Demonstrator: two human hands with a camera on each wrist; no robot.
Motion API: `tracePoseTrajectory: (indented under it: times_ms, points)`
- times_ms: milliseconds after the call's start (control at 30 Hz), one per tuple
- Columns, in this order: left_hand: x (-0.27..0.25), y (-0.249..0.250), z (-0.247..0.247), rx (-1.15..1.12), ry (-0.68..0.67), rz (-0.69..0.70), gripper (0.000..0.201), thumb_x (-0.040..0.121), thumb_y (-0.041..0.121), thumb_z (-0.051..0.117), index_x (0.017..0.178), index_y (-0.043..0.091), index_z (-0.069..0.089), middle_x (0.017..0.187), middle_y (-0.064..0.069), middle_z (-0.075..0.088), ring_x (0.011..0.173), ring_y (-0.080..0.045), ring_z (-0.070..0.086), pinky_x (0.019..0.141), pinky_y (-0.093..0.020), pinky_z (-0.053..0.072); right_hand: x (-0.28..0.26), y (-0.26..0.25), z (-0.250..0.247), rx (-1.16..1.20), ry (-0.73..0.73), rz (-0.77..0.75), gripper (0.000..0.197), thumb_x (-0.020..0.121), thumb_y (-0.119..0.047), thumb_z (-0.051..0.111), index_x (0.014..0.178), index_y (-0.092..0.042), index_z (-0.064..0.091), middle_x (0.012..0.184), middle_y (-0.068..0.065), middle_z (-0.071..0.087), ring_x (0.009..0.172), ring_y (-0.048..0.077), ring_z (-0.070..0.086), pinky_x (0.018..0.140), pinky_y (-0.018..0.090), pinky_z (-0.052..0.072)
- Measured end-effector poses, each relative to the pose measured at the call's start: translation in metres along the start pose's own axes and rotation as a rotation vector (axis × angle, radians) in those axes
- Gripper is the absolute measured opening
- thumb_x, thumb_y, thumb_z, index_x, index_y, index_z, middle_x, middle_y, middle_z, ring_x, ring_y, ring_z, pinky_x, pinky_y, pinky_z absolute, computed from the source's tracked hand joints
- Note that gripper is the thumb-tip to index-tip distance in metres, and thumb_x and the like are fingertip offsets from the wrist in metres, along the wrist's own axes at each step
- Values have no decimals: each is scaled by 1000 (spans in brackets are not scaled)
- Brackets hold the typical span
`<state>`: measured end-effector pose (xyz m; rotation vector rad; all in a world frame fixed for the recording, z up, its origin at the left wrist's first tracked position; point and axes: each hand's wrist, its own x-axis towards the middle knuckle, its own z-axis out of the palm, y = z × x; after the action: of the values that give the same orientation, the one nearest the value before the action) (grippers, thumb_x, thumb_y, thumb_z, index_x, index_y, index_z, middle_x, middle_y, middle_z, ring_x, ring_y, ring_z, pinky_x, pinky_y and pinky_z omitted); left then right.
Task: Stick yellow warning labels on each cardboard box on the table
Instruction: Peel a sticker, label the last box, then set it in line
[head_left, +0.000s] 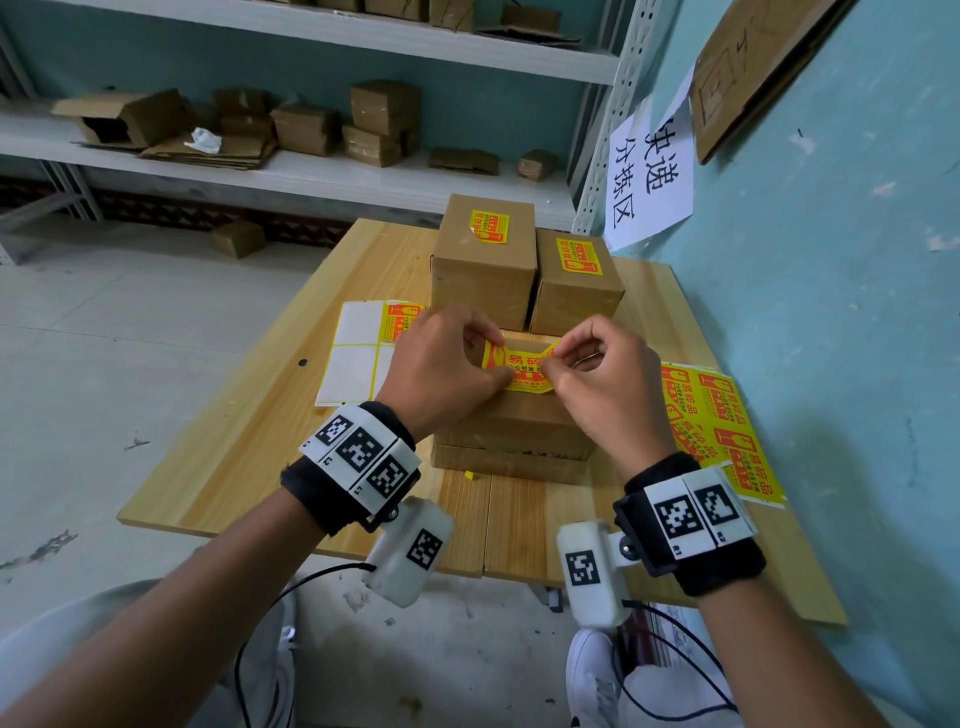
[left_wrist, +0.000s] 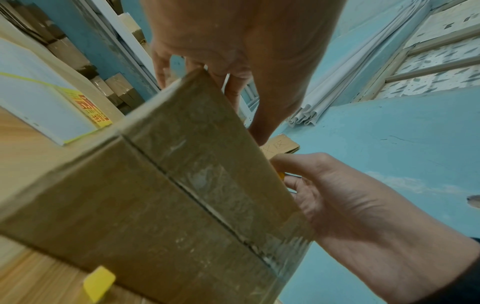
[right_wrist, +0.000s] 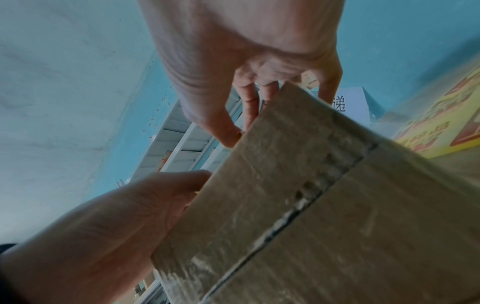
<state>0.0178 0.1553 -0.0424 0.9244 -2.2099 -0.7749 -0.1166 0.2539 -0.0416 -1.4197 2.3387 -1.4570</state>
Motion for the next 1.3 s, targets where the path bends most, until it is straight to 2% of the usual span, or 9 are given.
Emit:
tracePoseTrajectory:
  times_ms: [167, 333, 500, 633, 733, 833, 1033, 1200, 1300]
  points:
    - [1, -2, -1, 27, 4, 8, 30, 72, 41, 79, 92, 29, 61, 94, 4, 63, 98, -20, 56, 82, -39, 48, 0, 1, -1, -18, -11, -4, 10, 80, -16, 76, 81, -17, 66, 74, -8, 63, 68, 4, 59, 57, 16, 47]
    - [-3, -1, -2, 60, -4, 24, 31, 77, 41, 76, 97, 24, 61, 96, 1, 62, 100, -18, 44, 76, -31, 35, -1, 3, -3, -40, -16, -3, 10, 80, -18, 76, 81, -17, 66, 72, -10, 61, 64, 2, 56, 55, 13, 44]
    - [-5, -1, -3, 78, 18, 85, 27, 79, 40, 74, 95, 21, 62, 87, 3, 59, 89, -13, 42, 78, -26, 28, -4, 6, -5, -100, -9, -41, 12, 79, -20, 76, 81, -19, 65, 72, -11, 62, 62, 1, 56, 52, 7, 40]
    - [-5, -3, -1, 108, 62, 128, 25, 78, 39, 75, 91, 21, 63, 80, 8, 54, 84, -11, 43, 80, -24, 25, -5, 9, -5, -143, -10, -87, 14, 80, -25, 77, 86, -21, 65, 90, -3, 62, 80, 10, 57, 68, 23, 47]
    - [-5, -6, -1, 149, 64, 120, 27, 78, 43, 75, 90, 23, 63, 78, 13, 50, 87, -9, 40, 83, -26, 25, -7, 13, -5, -164, -23, -91, 13, 81, -27, 76, 88, -22, 66, 100, -1, 58, 97, 18, 56, 76, 25, 40]
    - [-4, -10, -1, 174, 43, 75, 33, 76, 49, 74, 98, 26, 64, 94, 8, 51, 99, -11, 38, 84, -26, 25, -8, 15, -6, -153, -41, -88, 13, 83, -27, 74, 91, -20, 67, 106, -1, 56, 106, 16, 54, 81, 21, 36]
    - [-9, -6, 7, 37, -29, -49, 44, 82, 44, 70, 120, 26, 57, 137, -3, 46, 126, -20, 42, 91, -25, 36, -17, 14, 6, -134, -36, -108, 28, 85, -34, 73, 102, -17, 59, 111, -4, 49, 100, 1, 41, 75, -7, 28]
    - [-11, -3, 10, -89, -17, -109, 73, 81, 40, 73, 141, 27, 34, 145, -2, 45, 127, -22, 48, 98, -38, 47, -16, 14, 8, -66, -31, -57, 38, 84, -34, 75, 113, -18, 55, 114, -5, 49, 102, 6, 45, 73, -2, 33]
    - [-11, -6, 4, -195, -42, -159, 76, 82, 35, 74, 144, 26, 31, 149, 2, 42, 132, -17, 44, 102, -36, 44, -13, 17, 1, 6, -83, 15, 49, 84, -34, 76, 124, -22, 51, 116, -13, 48, 107, 2, 43, 82, 9, 33]
